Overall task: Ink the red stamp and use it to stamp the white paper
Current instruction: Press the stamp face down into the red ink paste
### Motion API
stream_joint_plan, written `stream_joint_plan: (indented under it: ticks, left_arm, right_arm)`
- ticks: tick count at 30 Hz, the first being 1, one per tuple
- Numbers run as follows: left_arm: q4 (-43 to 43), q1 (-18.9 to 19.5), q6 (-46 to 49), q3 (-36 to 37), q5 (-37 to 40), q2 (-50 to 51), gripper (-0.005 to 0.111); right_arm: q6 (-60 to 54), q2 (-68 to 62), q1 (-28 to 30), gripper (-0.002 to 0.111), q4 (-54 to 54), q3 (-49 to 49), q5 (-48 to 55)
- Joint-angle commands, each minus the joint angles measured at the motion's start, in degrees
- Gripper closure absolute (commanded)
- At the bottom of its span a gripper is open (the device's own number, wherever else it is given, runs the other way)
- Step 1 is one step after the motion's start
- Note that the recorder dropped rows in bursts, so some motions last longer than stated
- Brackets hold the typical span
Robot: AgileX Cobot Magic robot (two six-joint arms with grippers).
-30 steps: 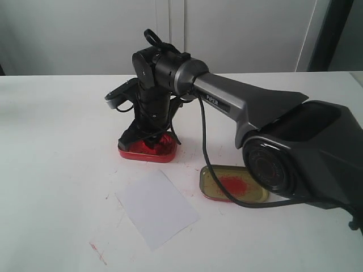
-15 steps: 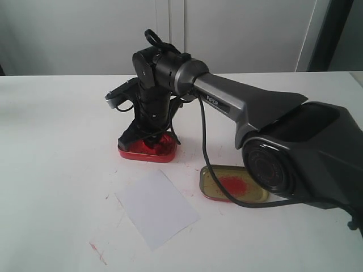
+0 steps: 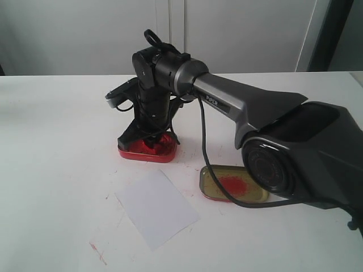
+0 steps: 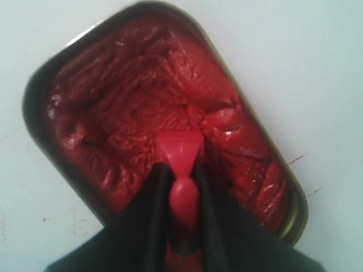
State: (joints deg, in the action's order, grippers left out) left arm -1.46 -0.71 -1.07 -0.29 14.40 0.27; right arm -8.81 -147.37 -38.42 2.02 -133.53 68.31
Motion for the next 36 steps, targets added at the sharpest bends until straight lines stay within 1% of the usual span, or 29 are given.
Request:
stream_joint_plan:
  ticks: [1, 12, 30, 36]
  left_arm:
    - [0.09, 0.0, 0.06, 0.29, -0.29, -0.27, 0.107]
    - [0.09, 0.0, 0.06, 0.29, -0.29, -0.27, 0.107]
    - [0.09, 0.0, 0.06, 0.29, -0.29, -0.27, 0.107]
    - [0.09, 0.0, 0.06, 0.29, -0.29, -0.27, 0.107]
  right_arm:
    - [1.66, -1.84, 0.19, 0.108, 0.41, 2.22, 1.65]
    - [3.07, 2.63, 0.19, 0.108, -0.86, 2.22, 0.08]
    - [6.49, 5.99, 0.48, 0.108, -2.55, 2.22, -3.31]
    - [6.49, 6.23, 3.17, 0.108, -11.06, 2.22, -4.24]
